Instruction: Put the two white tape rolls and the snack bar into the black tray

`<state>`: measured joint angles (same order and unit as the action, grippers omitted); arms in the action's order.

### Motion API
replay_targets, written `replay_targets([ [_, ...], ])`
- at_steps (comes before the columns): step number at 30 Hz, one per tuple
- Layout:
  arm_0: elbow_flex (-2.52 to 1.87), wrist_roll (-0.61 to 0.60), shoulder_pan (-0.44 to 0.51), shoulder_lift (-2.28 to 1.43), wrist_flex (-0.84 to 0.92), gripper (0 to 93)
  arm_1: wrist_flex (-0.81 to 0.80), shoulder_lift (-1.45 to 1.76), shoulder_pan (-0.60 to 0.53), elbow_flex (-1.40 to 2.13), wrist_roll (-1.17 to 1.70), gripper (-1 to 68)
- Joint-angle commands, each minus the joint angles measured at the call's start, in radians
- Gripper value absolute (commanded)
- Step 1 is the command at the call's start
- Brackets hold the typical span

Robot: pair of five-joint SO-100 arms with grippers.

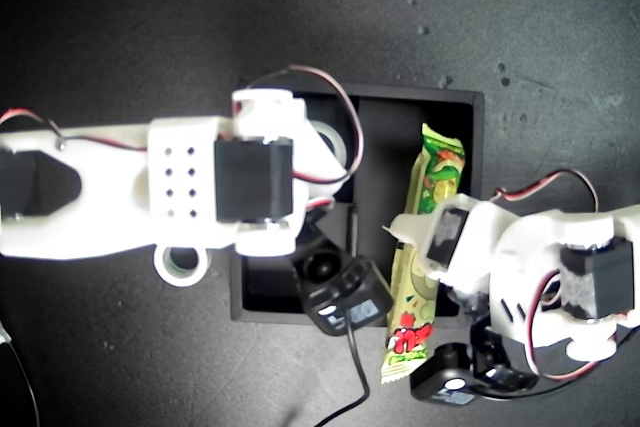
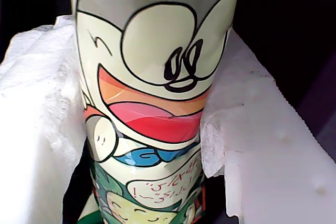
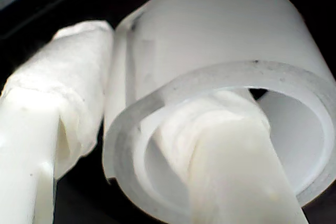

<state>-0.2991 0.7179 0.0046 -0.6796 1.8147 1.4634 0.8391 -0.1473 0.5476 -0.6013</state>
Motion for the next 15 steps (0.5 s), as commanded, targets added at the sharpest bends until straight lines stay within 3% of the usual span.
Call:
replay_targets([
  [1, -0.02, 0.015, -0.011, -0.057, 0.02, 1.2, -0.012, 0.014, 0.008, 0.0, 0.038, 9.5],
  [8, -0.094, 0.032, -0.02, -0.098, 0.02, 17.3, -0.003, 0.014, 0.008, -0.005, 0.043, 28.3],
  [15, -0.13, 0.029, -0.02, -0.147, 0.021, 18.3, 0.028, 0.014, 0.008, -0.012, 0.04, 34.7],
])
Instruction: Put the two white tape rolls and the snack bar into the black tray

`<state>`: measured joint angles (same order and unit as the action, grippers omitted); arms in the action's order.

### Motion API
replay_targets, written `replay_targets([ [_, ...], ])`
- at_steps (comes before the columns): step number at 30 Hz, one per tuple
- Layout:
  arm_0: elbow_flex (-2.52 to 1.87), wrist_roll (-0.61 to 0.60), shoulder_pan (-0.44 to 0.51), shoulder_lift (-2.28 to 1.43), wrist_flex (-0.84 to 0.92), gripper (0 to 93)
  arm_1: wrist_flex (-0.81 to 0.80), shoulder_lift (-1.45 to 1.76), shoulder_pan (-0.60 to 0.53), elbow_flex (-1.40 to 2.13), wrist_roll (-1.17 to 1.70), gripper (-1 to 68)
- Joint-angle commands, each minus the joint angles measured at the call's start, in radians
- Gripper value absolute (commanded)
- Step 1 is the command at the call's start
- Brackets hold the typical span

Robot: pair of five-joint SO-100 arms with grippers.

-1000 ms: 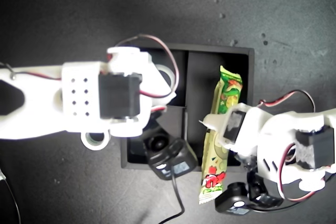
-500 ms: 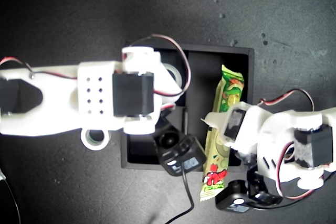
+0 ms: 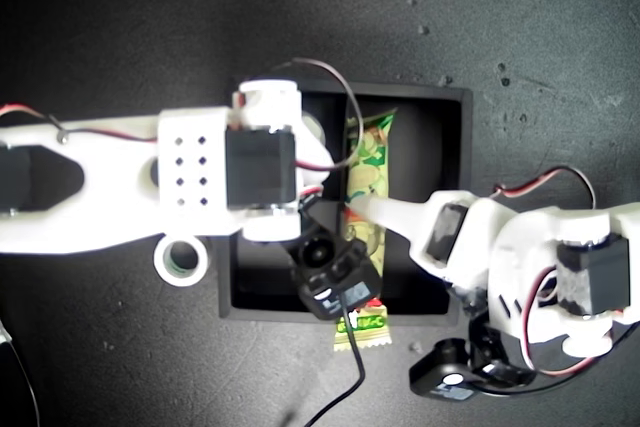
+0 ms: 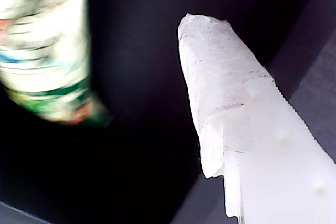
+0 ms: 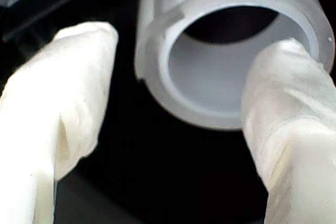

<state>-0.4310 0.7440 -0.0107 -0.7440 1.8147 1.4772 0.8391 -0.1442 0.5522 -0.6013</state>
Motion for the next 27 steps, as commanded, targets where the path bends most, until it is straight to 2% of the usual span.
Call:
replay_targets([
  [1, 0.002, 0.003, -0.003, -0.087, 0.021, 18.3, 0.025, 0.014, 0.005, -0.02, 0.04, 34.8],
  [8, 0.0, -0.006, -0.003, -0.166, 0.021, 18.3, 0.173, 0.014, 0.014, -0.103, 0.026, 34.7],
  [13, -0.072, -0.009, -0.008, -0.324, 0.021, 18.7, 0.324, 0.02, 0.025, -0.245, 0.017, 28.7],
  [20, -0.261, 0.018, 0.017, -0.578, 0.021, 18.8, 0.324, 0.06, 0.043, -0.261, 0.011, 22.2],
  [27, -0.468, 0.106, 0.086, -0.796, 0.018, 15.4, 0.324, 0.195, 0.084, -0.091, -0.043, 12.1],
])
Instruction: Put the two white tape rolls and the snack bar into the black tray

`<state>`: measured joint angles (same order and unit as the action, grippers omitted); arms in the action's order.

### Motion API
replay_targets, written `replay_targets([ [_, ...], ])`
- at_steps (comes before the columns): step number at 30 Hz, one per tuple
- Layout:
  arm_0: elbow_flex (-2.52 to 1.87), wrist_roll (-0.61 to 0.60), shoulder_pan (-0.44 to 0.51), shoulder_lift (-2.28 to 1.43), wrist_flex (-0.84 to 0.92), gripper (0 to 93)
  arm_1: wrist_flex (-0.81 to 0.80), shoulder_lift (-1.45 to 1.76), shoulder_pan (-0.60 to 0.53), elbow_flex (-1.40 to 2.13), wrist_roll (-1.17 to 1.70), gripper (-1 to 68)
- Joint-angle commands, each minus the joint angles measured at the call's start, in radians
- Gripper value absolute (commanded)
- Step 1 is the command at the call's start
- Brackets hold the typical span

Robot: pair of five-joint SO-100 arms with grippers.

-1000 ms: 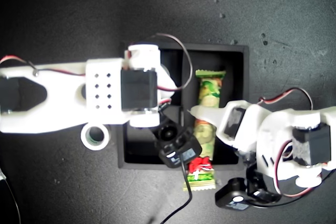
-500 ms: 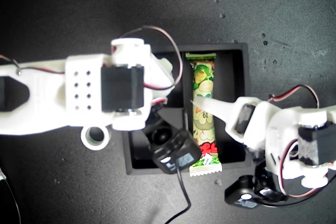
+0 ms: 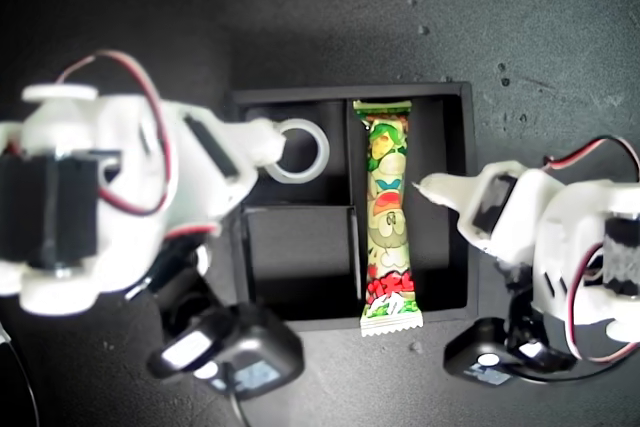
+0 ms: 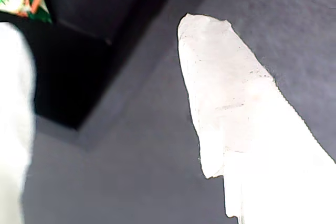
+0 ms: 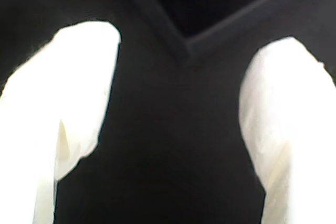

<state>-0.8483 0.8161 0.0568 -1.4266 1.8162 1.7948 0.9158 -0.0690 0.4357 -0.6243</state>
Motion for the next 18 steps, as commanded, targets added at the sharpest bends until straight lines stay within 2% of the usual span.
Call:
replay_targets([
  [1, -0.083, 0.046, 0.026, -0.138, 0.017, 14.8, 0.006, 0.152, 0.012, 0.052, -0.029, 11.8],
  [6, -0.284, 0.12, 0.061, -0.262, -0.032, 10.1, 0.006, 0.357, 0.018, 0.275, -0.095, 8.2],
  [14, -0.69, 0.25, 0.126, -0.492, -0.232, 9.4, 0.003, 0.652, 0.031, 0.692, -0.305, 3.2],
  [18, -0.815, 0.316, 0.183, -0.537, -0.33, 9.4, -0.051, 0.746, 0.031, 0.862, -0.396, 1.3],
])
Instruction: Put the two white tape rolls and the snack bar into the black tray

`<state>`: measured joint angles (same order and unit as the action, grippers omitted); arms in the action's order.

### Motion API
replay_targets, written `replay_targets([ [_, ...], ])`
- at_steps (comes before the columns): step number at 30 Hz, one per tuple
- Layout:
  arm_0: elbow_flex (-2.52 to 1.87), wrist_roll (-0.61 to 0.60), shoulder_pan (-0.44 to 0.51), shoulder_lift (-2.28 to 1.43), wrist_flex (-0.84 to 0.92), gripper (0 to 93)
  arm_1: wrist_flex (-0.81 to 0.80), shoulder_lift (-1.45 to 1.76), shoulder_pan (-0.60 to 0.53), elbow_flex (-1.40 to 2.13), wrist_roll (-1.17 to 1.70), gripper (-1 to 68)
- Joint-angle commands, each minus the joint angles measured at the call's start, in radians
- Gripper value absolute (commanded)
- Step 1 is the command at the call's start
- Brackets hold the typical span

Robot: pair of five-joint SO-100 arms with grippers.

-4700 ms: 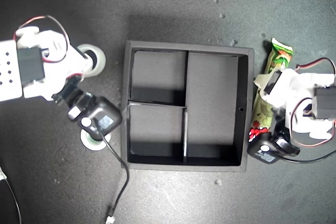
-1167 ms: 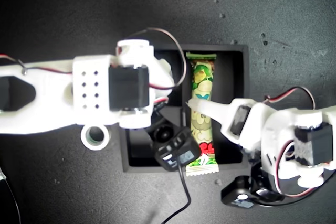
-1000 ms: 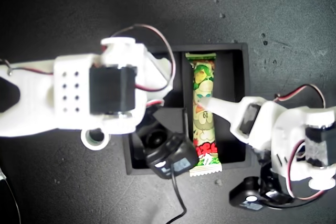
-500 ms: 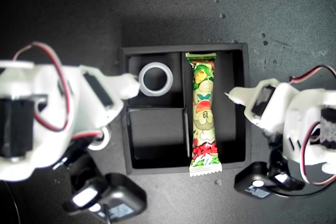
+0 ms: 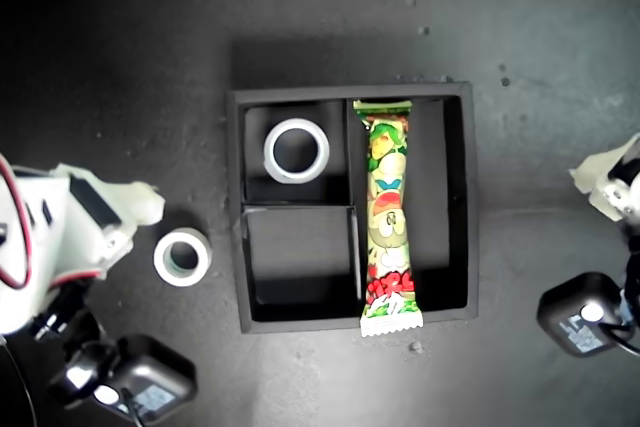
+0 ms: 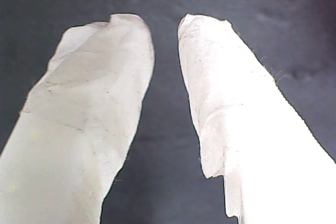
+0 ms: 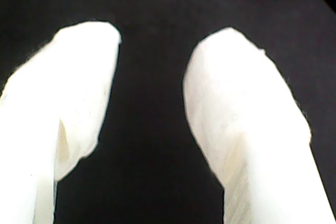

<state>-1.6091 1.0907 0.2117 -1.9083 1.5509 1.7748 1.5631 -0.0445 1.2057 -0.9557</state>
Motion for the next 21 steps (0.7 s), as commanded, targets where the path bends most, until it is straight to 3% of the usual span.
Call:
replay_targets([
  [1, -0.072, 0.057, 0.043, -0.055, -0.086, 9.4, -0.054, 0.13, 0.014, 0.147, -0.091, 1.3],
  [8, -0.195, 0.152, 0.14, -0.046, -0.221, 10.7, -0.262, 0.545, 0.075, 0.632, -0.229, 0.4],
  [15, -0.359, 0.244, 0.215, -0.072, -0.4, 11.2, -0.35, 0.727, 0.078, 0.91, -0.316, 0.3],
  [21, -0.393, 0.253, 0.242, -0.021, -0.508, 11.5, -0.512, 0.965, 0.091, 1.195, -0.37, 0.2],
])
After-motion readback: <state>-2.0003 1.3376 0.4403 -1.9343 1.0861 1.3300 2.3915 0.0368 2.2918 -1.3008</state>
